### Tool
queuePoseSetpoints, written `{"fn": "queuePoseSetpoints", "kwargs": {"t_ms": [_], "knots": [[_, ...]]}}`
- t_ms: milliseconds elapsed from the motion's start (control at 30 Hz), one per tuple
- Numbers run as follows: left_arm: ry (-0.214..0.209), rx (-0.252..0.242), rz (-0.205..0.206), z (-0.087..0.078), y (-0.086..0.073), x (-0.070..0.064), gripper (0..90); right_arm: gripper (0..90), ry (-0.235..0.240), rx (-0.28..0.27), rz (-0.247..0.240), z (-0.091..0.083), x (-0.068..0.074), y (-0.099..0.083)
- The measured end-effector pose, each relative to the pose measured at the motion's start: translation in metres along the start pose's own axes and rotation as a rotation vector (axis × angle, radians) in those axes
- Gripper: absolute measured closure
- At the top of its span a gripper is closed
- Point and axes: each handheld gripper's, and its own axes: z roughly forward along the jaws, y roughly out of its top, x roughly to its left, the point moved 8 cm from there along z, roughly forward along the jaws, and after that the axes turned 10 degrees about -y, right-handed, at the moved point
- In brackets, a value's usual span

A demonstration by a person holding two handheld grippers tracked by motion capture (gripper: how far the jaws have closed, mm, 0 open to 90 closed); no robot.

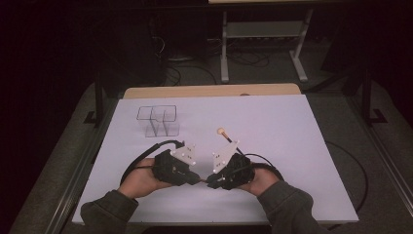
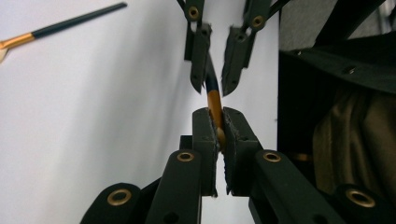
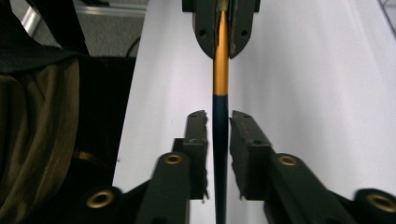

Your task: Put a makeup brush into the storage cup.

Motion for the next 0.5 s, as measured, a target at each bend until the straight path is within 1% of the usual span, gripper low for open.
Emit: {"fn": "queuePoseSetpoints", "kwargs": {"t_ms": [67, 100, 133, 167, 200, 233, 267, 300, 367, 400, 433, 467, 500], "knots": [[0.003, 0.009, -0.007, -0.0004, -0.0003, 0.0002, 84.5, 73.9, 0.002, 0.009, -0.002, -0.001, 0.0007, 0.0016], [0.004, 0.006, -0.007, -0.0009, 0.0001, 0.0003, 84.5, 73.5, 0.001, 0.032, -0.005, -0.0003, 0.0011, 0.0024], [0.004, 0.0, -0.01, -0.001, 0.0008, 0.0002, 84.5, 73.5, 0.001, 0.032, -0.005, -0.0003, 0.0011, 0.0024], [0.003, -0.003, -0.005, -0.0017, 0.0023, -0.0007, 84.5, 73.2, -0.001, 0.056, -0.012, 0.0027, 0.0016, 0.0024], [0.003, -0.003, -0.005, -0.0017, 0.0023, -0.0007, 84.5, 73.2, -0.001, 0.056, -0.012, 0.0027, 0.0016, 0.0024], [0.008, -0.006, 0.003, -0.0024, 0.0039, -0.0013, 84.6, 75.3, -0.003, 0.066, -0.023, 0.0055, 0.0014, 0.0026], [0.008, -0.006, 0.003, -0.0024, 0.0039, -0.0013, 84.6, 75.3, -0.003, 0.066, -0.023, 0.0055, 0.0014, 0.0026], [0.008, -0.009, 0.016, -0.0035, 0.0054, -0.0016, 84.6, 80.9, 0.001, 0.077, -0.015, 0.0071, 0.002, 0.0022], [0.007, -0.018, 0.014, -0.0043, 0.0064, -0.0023, 84.6, 81.5, 0.0, 0.076, -0.016, 0.0071, 0.0026, 0.0026], [0.005, -0.019, 0.015, -0.0048, 0.0065, -0.0023, 84.5, 82.0, 0.0, 0.07, -0.029, 0.0068, 0.0025, 0.0033], [0.007, -0.034, 0.02, -0.0071, 0.0071, -0.0022, 84.3, 82.2, 0.001, 0.061, -0.023, 0.0054, 0.0024, 0.0041], [0.007, -0.034, 0.02, -0.0071, 0.0071, -0.0022, 83.5, 82.2, 0.001, 0.061, -0.023, 0.0054, 0.0024, 0.0041], [0.002, -0.081, 0.001, -0.0091, 0.0089, -0.0023, 80.9, 82.3, -0.008, 0.039, -0.019, 0.0029, 0.0003, 0.0055]]}}
